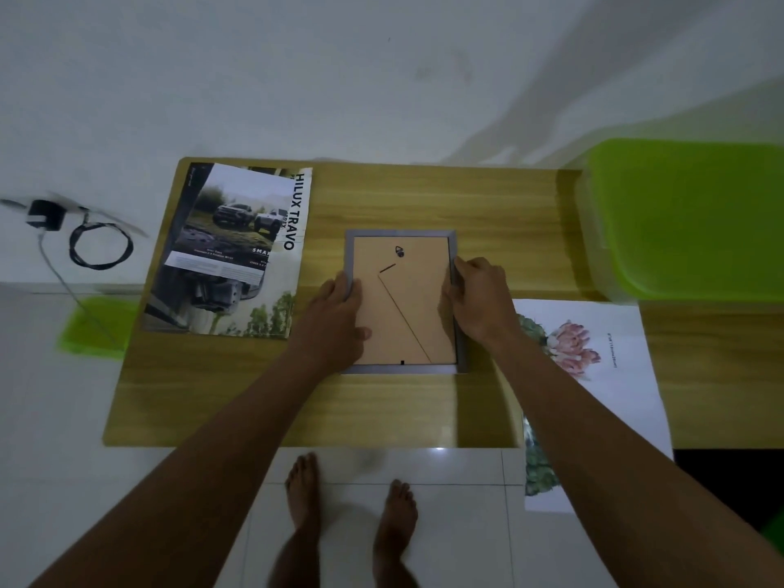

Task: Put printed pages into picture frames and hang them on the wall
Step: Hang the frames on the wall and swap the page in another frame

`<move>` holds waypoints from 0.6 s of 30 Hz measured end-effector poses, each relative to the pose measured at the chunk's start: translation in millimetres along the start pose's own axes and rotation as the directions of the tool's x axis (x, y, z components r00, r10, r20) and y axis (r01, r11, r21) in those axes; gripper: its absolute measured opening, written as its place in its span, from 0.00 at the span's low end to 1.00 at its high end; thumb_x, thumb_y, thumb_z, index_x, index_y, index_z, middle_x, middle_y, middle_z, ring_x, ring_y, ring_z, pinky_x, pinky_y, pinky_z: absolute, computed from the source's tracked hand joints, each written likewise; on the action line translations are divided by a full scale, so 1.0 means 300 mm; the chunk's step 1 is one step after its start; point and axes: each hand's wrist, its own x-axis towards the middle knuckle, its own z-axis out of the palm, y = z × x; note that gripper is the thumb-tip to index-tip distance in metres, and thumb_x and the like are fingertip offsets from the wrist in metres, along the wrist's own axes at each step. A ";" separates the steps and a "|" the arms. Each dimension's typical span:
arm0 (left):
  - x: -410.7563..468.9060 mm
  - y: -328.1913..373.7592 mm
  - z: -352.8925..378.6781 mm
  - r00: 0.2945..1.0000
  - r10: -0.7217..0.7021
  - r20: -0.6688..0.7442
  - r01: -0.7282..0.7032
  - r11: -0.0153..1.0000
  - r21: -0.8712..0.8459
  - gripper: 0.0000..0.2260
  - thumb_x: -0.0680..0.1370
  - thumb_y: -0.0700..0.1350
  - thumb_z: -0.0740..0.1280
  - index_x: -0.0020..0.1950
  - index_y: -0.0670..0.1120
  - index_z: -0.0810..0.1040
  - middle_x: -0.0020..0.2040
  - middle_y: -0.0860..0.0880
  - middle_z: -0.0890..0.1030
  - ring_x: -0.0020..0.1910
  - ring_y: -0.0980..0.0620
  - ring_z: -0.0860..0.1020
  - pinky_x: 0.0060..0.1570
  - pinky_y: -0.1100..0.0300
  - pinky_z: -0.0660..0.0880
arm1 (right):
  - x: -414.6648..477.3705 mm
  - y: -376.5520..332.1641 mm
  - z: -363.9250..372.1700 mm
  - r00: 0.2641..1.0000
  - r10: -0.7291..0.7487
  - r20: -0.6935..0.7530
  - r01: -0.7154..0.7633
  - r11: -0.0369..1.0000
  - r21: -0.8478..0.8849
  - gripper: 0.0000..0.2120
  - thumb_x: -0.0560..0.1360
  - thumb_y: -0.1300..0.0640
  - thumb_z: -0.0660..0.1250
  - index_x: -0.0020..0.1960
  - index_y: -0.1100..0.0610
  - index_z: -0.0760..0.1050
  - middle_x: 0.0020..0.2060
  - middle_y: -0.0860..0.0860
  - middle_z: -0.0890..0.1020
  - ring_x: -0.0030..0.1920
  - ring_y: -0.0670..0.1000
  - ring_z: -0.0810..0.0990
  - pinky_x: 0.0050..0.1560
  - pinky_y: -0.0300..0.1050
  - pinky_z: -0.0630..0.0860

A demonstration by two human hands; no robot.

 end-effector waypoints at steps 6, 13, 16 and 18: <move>-0.013 -0.007 0.017 0.999 -0.038 -0.034 0.036 0.997 -0.067 0.38 0.80 0.53 0.63 0.79 0.40 0.45 0.80 0.42 0.47 0.79 0.43 0.47 0.76 0.48 0.50 | -0.066 -0.006 0.024 0.991 -0.129 0.033 0.131 0.988 -0.083 0.23 0.83 0.53 0.57 0.74 0.62 0.64 0.73 0.59 0.67 0.74 0.60 0.61 0.69 0.62 0.65; -0.104 -0.053 0.052 0.998 0.019 0.063 -0.016 0.999 -0.043 0.50 0.73 0.66 0.65 0.79 0.42 0.38 0.80 0.45 0.40 0.78 0.46 0.40 0.76 0.45 0.46 | -0.180 -0.001 0.062 0.972 -0.216 0.095 0.224 0.971 -0.084 0.27 0.84 0.48 0.53 0.79 0.59 0.56 0.79 0.57 0.56 0.80 0.57 0.49 0.77 0.59 0.50; -0.108 -0.053 0.067 0.998 0.012 0.063 -0.011 1.000 -0.026 0.51 0.72 0.66 0.66 0.78 0.42 0.37 0.80 0.45 0.40 0.78 0.46 0.40 0.75 0.45 0.45 | -0.235 -0.029 0.084 0.936 -0.339 0.092 0.347 0.933 -0.098 0.23 0.83 0.48 0.54 0.74 0.57 0.66 0.75 0.58 0.64 0.77 0.61 0.57 0.76 0.63 0.55; -0.102 -0.049 0.069 0.998 0.011 0.056 -0.010 1.000 -0.027 0.51 0.73 0.66 0.66 0.78 0.42 0.37 0.80 0.45 0.40 0.78 0.45 0.40 0.75 0.44 0.45 | -0.268 -0.042 0.113 0.909 -0.398 0.124 0.411 0.905 -0.109 0.20 0.81 0.47 0.53 0.68 0.55 0.72 0.71 0.58 0.68 0.74 0.61 0.62 0.72 0.66 0.61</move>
